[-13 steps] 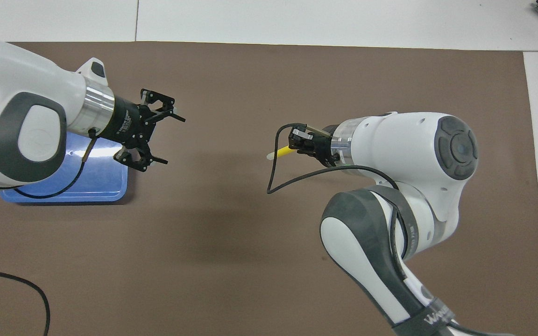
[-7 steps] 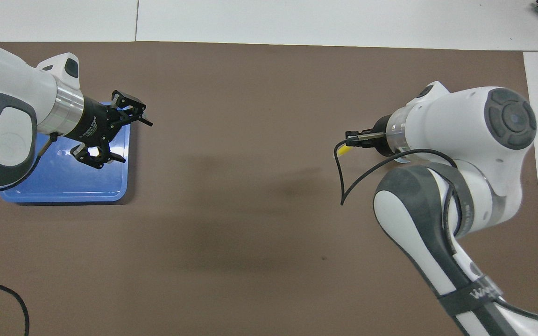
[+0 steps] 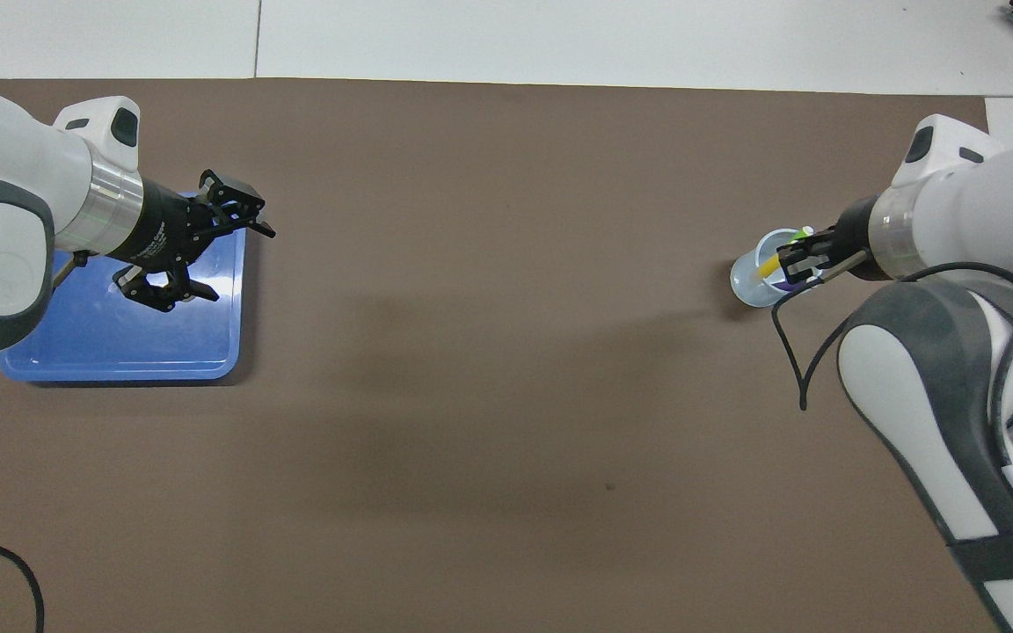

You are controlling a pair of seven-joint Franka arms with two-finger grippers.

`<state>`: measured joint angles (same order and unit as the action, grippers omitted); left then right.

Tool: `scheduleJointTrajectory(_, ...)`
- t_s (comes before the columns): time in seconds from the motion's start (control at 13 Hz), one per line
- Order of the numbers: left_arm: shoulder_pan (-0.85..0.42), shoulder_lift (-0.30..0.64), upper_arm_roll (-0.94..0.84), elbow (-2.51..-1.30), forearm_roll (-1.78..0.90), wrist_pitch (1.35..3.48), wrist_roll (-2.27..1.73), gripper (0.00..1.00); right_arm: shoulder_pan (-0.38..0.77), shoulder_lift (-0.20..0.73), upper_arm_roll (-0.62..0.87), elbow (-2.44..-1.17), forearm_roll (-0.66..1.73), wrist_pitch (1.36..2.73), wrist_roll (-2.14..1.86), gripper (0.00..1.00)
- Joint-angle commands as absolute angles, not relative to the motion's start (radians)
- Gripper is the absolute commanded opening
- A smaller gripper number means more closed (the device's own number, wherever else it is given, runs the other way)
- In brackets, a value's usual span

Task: Transfer and insert pens with both arms
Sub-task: 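Insert the yellow pen into the cup while the left gripper withdraws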

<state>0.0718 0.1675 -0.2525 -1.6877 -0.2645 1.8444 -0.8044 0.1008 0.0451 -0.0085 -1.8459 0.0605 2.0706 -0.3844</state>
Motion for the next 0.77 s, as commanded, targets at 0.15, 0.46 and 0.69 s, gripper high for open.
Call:
scheduleJointTrajectory(0.15,0.083,0.179,-0.227,-1.628,-0.109,1.809,-0.548,1.00,0.026,0.035,0.003,-1.867,0.034,2.081,-0.526,0.00)
scheduleJointTrajectory(0.46,0.118,0.186,-0.233,-1.497,-0.023,1.659,-0.308,1.00,0.017,0.064,0.003,-1.928,0.037,2.204,-0.526,0.00)
scheduleJointTrajectory(0.69,0.129,0.164,-0.227,-1.419,0.010,1.557,-0.209,1.00,0.018,0.081,0.003,-1.937,0.037,2.235,-0.517,0.00)
